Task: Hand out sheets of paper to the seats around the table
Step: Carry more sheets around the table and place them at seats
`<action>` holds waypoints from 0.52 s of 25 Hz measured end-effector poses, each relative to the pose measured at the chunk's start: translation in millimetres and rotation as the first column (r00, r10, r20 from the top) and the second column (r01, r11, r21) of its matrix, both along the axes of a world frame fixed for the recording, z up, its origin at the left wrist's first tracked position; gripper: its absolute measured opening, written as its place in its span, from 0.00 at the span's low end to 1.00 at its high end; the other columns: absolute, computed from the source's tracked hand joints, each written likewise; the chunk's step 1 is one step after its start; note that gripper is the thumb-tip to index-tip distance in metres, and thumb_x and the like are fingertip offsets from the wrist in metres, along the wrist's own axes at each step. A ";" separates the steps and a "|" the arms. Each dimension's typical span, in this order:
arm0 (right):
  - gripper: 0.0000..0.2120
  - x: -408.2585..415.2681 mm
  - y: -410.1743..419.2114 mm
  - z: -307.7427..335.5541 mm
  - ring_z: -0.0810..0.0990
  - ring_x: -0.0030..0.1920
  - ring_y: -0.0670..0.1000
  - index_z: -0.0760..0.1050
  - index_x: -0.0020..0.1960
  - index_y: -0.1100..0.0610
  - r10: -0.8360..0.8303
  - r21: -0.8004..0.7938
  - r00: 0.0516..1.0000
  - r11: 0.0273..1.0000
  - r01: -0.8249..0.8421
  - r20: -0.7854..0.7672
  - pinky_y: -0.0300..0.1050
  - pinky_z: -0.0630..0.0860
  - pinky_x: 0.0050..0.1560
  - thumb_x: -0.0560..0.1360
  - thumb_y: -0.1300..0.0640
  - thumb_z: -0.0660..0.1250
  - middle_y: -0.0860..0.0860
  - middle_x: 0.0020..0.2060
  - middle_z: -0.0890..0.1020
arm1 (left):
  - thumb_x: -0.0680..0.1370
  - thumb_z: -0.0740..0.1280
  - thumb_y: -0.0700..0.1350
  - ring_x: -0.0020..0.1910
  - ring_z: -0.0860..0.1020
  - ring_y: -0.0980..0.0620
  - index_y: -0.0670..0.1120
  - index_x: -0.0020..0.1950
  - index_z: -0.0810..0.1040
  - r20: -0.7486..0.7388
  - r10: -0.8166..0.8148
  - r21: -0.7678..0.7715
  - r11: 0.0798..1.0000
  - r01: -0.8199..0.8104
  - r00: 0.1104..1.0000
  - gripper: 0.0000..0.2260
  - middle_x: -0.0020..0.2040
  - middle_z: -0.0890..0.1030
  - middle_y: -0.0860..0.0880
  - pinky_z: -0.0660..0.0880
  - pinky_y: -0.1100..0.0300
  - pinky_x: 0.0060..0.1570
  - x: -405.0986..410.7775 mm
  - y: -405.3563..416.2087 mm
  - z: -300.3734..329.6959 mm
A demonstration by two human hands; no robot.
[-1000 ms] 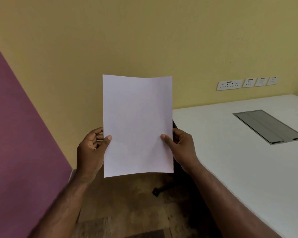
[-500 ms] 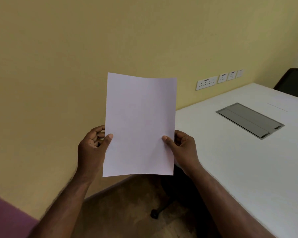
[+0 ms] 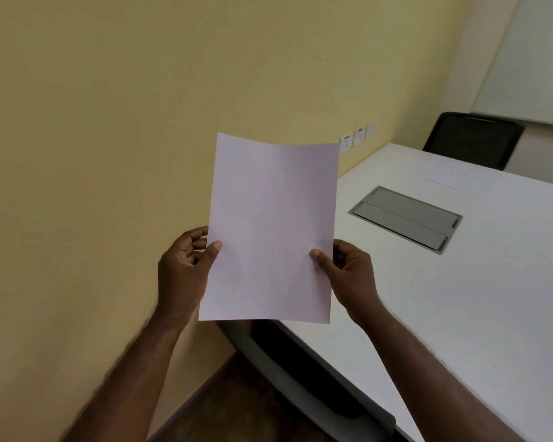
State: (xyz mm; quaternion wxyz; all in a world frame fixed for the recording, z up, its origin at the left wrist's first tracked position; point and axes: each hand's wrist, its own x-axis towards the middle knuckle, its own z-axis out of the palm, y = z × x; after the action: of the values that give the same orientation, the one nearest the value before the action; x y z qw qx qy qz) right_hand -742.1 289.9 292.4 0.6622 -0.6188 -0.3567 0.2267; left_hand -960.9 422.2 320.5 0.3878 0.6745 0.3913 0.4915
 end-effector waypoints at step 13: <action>0.09 96.6 23.2 -24.2 0.86 0.44 0.48 0.82 0.53 0.51 -0.537 -0.161 0.843 0.831 0.533 0.017 0.47 0.82 0.46 0.74 0.57 0.71 0.48 0.46 0.87 | 0.74 0.72 0.45 0.39 0.82 0.57 0.64 0.48 0.77 -0.045 -0.551 -0.074 0.834 0.547 0.833 0.12 0.41 0.84 0.58 0.77 0.65 0.38 190.3 115.4 -35.0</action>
State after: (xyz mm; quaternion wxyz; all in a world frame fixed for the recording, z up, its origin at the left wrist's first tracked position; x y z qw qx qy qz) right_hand -645.5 313.1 268.2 0.6525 -0.7414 -0.1406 0.0692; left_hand -770.6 537.7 285.4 0.5191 0.7624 0.2079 0.3258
